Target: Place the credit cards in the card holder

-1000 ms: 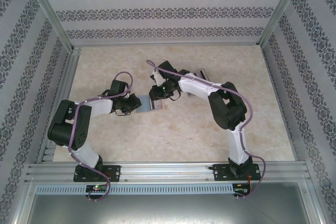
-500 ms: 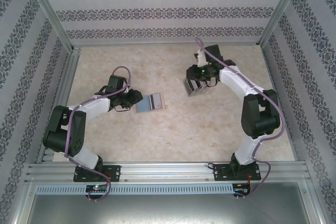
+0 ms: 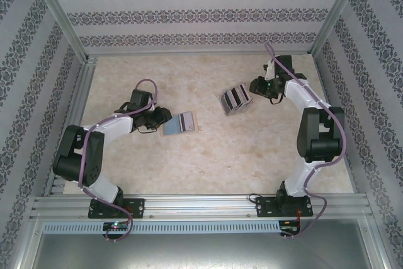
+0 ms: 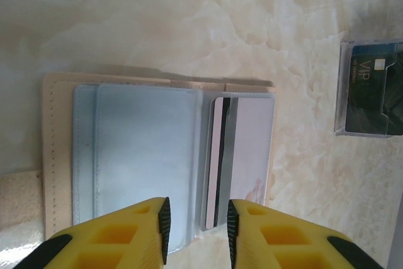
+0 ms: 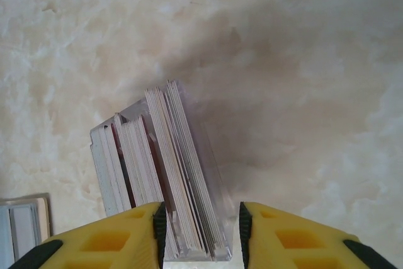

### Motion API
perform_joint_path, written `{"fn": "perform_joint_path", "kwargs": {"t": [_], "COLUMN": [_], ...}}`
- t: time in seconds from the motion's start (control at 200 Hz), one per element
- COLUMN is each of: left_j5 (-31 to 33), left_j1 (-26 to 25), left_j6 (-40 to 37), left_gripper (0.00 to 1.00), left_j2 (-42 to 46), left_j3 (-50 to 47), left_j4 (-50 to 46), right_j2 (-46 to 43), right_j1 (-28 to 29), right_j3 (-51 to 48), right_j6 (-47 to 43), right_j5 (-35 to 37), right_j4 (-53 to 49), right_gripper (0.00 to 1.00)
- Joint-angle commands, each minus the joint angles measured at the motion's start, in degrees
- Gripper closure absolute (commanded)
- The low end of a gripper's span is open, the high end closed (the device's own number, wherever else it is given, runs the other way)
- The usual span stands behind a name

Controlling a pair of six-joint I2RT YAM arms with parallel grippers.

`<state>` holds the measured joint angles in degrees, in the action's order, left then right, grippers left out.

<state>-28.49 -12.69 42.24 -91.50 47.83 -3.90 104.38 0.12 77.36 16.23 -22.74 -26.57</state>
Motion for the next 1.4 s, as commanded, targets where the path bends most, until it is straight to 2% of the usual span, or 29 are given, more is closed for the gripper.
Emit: {"fn": "perform_joint_path", "kwargs": {"t": [0.0, 0.595, 0.724, 0.879, 1.394], "left_j5": [-1.0, -1.4, -1.3, -1.6, -1.6], "left_j1": [-0.2, -0.6, -0.6, -0.6, -0.7], "left_j6": [-1.1, -1.3, -1.3, -1.3, -1.1], "left_gripper": [0.67, 0.67, 0.67, 0.67, 0.67], "left_j2": [-0.9, -2.1, -2.3, -2.5, -2.9], "left_j3": [1.5, 2.2, 2.0, 1.8, 1.6], "left_j4": [-1.0, -0.8, -0.7, -0.5, -0.2], "right_j2": [3.3, 7.0, 8.2, 9.6, 5.3], "right_j1": [0.2, 2.7, 2.9, 3.6, 4.2], "right_j3": [2.2, 6.8, 7.8, 9.4, 8.4], "right_j6": [-0.3, -0.7, -1.4, -3.7, -3.1], "right_j5": [-3.6, -8.8, -7.5, -2.0, -4.3], "right_j4": [-0.5, -2.9, -4.4, -7.6, -6.3], "right_gripper": [0.61, 0.61, 0.61, 0.61, 0.61]}}
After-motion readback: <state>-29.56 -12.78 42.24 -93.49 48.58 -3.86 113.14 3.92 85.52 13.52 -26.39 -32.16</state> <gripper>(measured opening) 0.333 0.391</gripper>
